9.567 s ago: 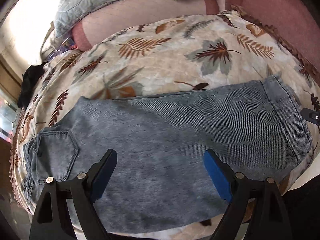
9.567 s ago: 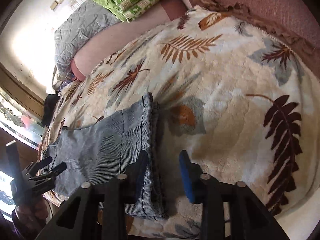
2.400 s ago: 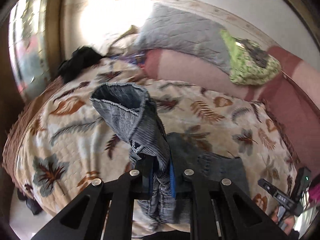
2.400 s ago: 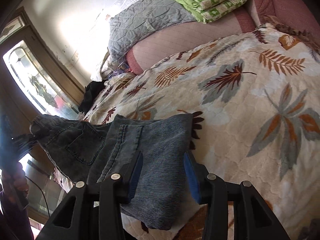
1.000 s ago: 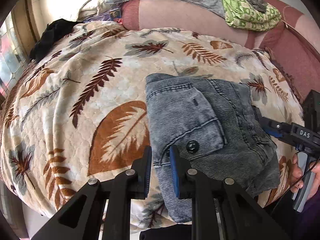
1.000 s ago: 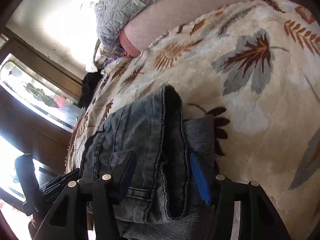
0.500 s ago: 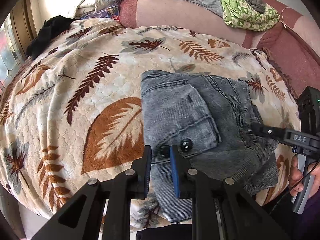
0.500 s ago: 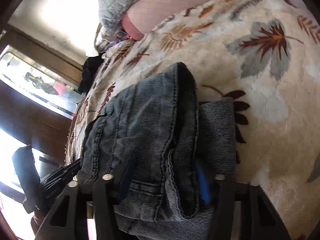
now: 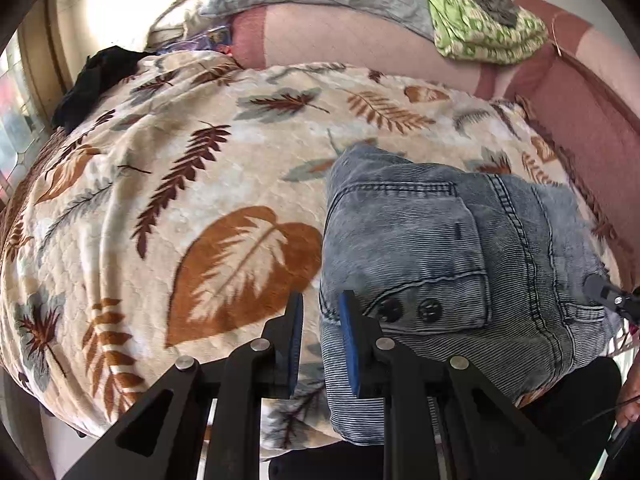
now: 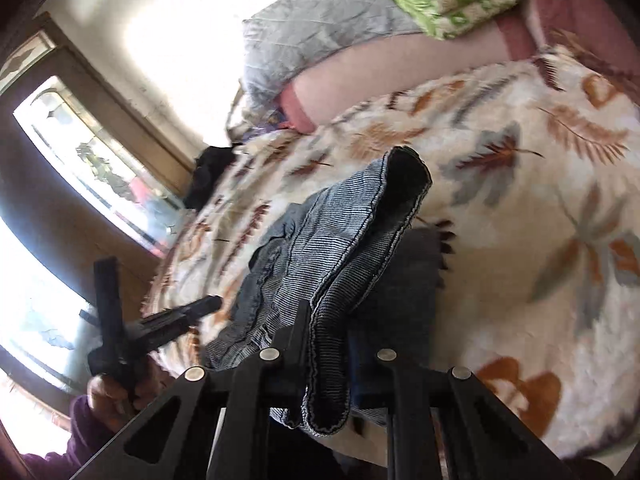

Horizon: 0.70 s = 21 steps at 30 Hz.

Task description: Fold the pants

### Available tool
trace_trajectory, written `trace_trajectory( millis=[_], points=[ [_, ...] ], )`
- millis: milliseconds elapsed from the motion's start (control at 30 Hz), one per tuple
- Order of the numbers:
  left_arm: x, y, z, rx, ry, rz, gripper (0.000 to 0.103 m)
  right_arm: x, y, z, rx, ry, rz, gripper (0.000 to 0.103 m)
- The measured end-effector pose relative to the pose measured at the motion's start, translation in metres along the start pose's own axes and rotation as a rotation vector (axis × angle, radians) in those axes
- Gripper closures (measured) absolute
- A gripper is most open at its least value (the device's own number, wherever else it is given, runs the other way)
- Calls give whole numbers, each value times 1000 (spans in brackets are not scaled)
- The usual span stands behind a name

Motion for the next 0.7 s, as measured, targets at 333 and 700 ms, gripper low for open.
trace_trajectory(
  millis=[333, 700],
  points=[
    [5, -11, -10, 18, -94, 58, 84, 62, 3, 2, -11, 160, 105, 59],
    [60, -69, 42, -39, -121, 130, 84, 32, -37, 57, -3, 143, -2, 68]
  ],
)
Point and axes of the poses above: each gripper's, at about its wrist camera, not at the fingertips, and z roughly the way its jaws point, x to its right, y to its underside, the point moved 8 cm from there along z, roughly the way its jaws point, and after that the axes turned 3 degrees about -y, right-handed, at the moved point
